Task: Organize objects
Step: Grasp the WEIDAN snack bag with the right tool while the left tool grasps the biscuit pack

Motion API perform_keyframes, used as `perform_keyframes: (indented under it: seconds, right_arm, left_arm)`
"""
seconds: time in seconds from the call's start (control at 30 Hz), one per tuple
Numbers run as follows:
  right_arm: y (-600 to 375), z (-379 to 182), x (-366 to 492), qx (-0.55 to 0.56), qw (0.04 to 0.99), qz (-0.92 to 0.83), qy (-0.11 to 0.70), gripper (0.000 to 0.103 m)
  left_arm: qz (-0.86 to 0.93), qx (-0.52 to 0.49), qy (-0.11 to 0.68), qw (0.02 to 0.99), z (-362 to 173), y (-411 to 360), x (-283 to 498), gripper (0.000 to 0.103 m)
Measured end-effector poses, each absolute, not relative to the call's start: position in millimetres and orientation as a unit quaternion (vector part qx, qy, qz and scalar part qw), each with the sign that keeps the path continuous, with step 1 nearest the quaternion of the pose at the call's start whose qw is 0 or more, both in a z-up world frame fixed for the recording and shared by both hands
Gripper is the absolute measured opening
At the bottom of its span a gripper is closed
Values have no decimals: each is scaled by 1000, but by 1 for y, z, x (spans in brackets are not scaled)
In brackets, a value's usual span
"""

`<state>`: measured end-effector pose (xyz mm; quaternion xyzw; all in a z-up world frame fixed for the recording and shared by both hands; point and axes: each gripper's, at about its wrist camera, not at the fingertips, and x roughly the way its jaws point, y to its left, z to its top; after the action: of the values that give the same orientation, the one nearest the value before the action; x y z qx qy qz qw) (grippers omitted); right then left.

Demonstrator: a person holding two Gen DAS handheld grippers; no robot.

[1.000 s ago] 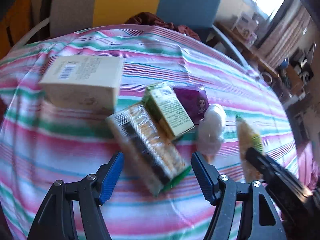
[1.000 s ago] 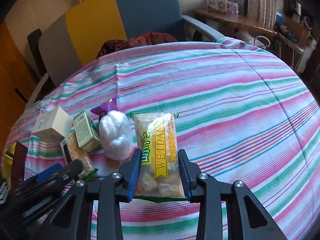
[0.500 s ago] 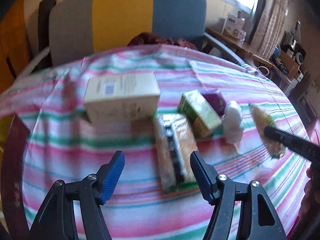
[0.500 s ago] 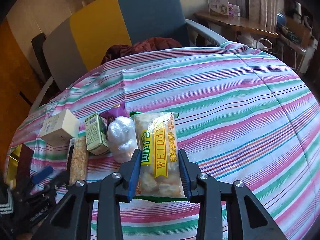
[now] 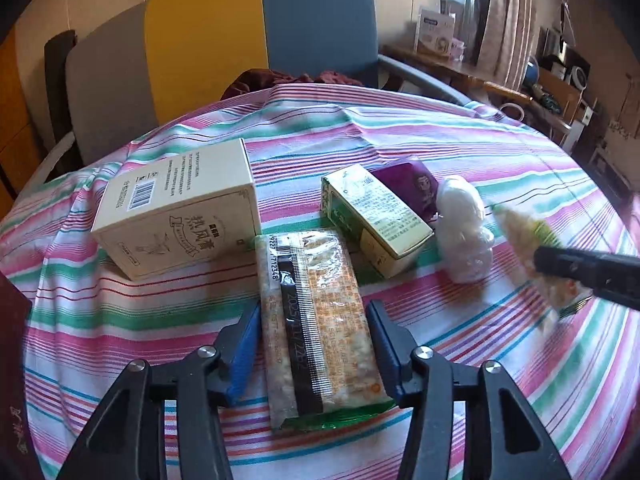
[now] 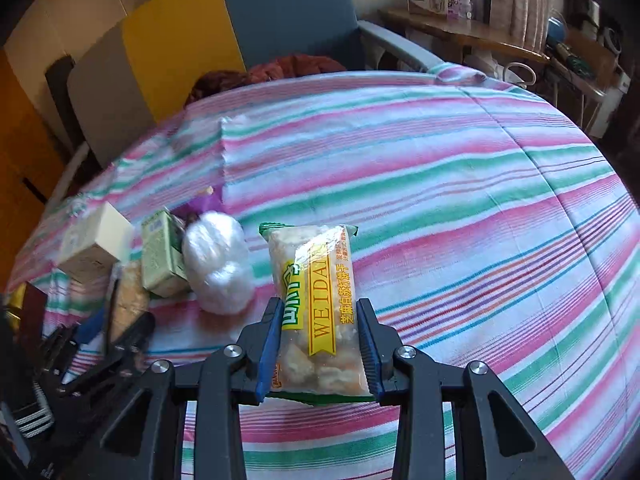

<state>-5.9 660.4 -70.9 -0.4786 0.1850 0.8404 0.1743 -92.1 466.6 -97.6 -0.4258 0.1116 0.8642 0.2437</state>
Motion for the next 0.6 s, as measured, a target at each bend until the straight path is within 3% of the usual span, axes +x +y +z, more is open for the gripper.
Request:
perform_keyframes:
  seconds: [0.2, 0.33, 0.37, 0.6]
  right_arm:
    - [660, -80, -7, -489, 174, 834, 185, 39]
    - [662, -84, -7, -494, 176, 829, 194, 46]
    - [661, -84, -7, -494, 176, 829, 193, 46]
    - [656, -79, -5, -493, 177, 833, 176, 38]
  left_arm:
    - [859, -431, 105, 253, -99, 468, -94, 56]
    - [861, -427, 101, 258, -100, 464, -92, 53]
    - [863, -425, 96, 256, -100, 461, -92, 49]
    - [868, -411, 84, 264, -97, 441, -79, 49]
